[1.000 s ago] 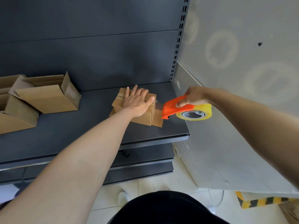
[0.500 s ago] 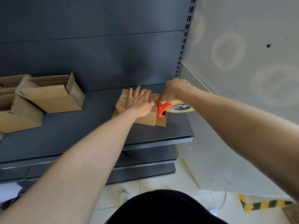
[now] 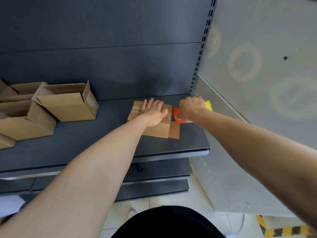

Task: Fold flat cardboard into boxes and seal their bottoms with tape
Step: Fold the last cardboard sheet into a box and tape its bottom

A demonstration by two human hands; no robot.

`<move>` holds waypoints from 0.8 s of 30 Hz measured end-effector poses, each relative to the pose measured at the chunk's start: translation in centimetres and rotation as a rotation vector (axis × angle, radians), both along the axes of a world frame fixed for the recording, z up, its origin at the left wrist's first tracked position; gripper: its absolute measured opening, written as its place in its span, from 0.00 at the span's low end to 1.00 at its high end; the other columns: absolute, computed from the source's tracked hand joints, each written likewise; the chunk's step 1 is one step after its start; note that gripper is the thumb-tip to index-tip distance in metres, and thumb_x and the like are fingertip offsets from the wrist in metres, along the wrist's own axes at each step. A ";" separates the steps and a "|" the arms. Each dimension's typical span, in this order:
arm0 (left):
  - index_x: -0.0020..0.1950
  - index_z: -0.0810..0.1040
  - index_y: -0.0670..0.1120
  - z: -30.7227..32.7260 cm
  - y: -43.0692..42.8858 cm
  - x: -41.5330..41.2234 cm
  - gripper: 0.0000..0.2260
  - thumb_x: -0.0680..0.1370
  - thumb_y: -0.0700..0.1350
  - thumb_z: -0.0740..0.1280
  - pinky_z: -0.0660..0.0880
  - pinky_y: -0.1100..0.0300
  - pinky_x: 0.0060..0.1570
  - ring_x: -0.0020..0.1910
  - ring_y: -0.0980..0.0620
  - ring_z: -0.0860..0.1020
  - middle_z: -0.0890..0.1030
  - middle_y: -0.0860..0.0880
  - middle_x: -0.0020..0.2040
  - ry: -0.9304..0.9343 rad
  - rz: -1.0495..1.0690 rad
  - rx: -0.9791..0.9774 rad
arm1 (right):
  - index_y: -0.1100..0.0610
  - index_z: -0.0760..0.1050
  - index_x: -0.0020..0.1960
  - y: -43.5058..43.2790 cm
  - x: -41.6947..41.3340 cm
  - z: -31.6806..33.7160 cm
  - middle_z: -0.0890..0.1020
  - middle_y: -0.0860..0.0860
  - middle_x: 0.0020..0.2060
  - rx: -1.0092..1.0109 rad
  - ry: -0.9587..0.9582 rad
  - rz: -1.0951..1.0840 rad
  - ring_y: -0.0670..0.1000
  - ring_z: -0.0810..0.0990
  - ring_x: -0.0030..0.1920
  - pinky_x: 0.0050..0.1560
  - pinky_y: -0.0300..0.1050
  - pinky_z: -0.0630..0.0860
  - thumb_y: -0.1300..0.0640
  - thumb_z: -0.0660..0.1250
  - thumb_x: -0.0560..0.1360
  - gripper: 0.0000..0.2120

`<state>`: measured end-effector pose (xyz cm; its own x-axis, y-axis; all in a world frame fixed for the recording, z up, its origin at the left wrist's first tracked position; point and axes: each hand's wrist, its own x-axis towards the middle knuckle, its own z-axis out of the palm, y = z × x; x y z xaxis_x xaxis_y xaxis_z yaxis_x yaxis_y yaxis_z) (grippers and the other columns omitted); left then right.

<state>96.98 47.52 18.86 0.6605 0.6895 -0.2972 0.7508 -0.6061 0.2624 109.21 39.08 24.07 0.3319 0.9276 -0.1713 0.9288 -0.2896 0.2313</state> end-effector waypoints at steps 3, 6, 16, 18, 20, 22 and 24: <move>0.78 0.49 0.48 0.1 -0.1 -0.3 0.24 0.83 0.53 0.45 0.35 0.51 0.74 0.77 0.50 0.39 0.48 0.50 0.79 -0.033 0.001 -0.040 | 0.56 0.73 0.61 0.8 1.5 0.4 0.81 0.55 0.53 0.073 0.065 -0.112 0.57 0.78 0.56 0.60 0.51 0.65 0.45 0.57 0.78 0.19; 0.77 0.57 0.49 0.9 0.0 -0.7 0.20 0.84 0.45 0.50 0.37 0.52 0.74 0.77 0.50 0.42 0.52 0.51 0.79 -0.260 0.092 -0.190 | 0.57 0.67 0.67 2.5 2.7 -0.3 0.79 0.56 0.56 0.082 0.171 -0.228 0.58 0.76 0.59 0.63 0.52 0.62 0.46 0.57 0.79 0.20; 0.77 0.51 0.43 0.9 1.3 -5.0 0.38 0.76 0.53 0.68 0.54 0.51 0.74 0.76 0.45 0.52 0.52 0.45 0.77 -0.426 0.509 -0.010 | 0.56 0.70 0.68 4.9 3.8 -7.9 0.76 0.55 0.63 0.070 0.176 -0.263 0.59 0.63 0.69 0.68 0.49 0.60 0.51 0.62 0.79 0.19; 0.77 0.48 0.42 0.9 1.2 -5.3 0.42 0.74 0.55 0.70 0.63 0.52 0.68 0.74 0.45 0.59 0.54 0.44 0.76 -0.469 0.595 -0.119 | 0.58 0.71 0.66 4.9 3.9 -8.7 0.76 0.57 0.62 0.112 0.268 -0.300 0.59 0.66 0.69 0.70 0.47 0.59 0.57 0.62 0.78 0.18; 0.77 0.49 0.41 0.9 1.1 -5.4 0.42 0.73 0.55 0.71 0.66 0.53 0.64 0.72 0.46 0.63 0.57 0.45 0.76 -0.487 0.644 -0.168 | 0.56 0.72 0.65 5.2 3.9 -8.4 0.76 0.58 0.62 0.191 0.335 -0.318 0.59 0.68 0.67 0.69 0.48 0.61 0.60 0.61 0.76 0.17; 0.76 0.53 0.41 0.8 1.2 -5.3 0.42 0.73 0.57 0.71 0.67 0.54 0.64 0.72 0.45 0.65 0.60 0.45 0.76 -0.472 0.669 -0.165 | 0.57 0.75 0.62 5.5 3.6 -6.9 0.78 0.58 0.58 0.286 0.379 -0.357 0.60 0.73 0.63 0.64 0.50 0.67 0.60 0.59 0.76 0.16; 0.76 0.56 0.40 0.9 1.4 -5.2 0.42 0.72 0.58 0.71 0.67 0.53 0.65 0.71 0.44 0.66 0.63 0.45 0.75 -0.441 0.698 -0.166 | 0.61 0.76 0.58 5.7 2.6 -4.8 0.80 0.57 0.52 0.303 0.637 -0.506 0.60 0.78 0.54 0.53 0.49 0.73 0.53 0.61 0.78 0.15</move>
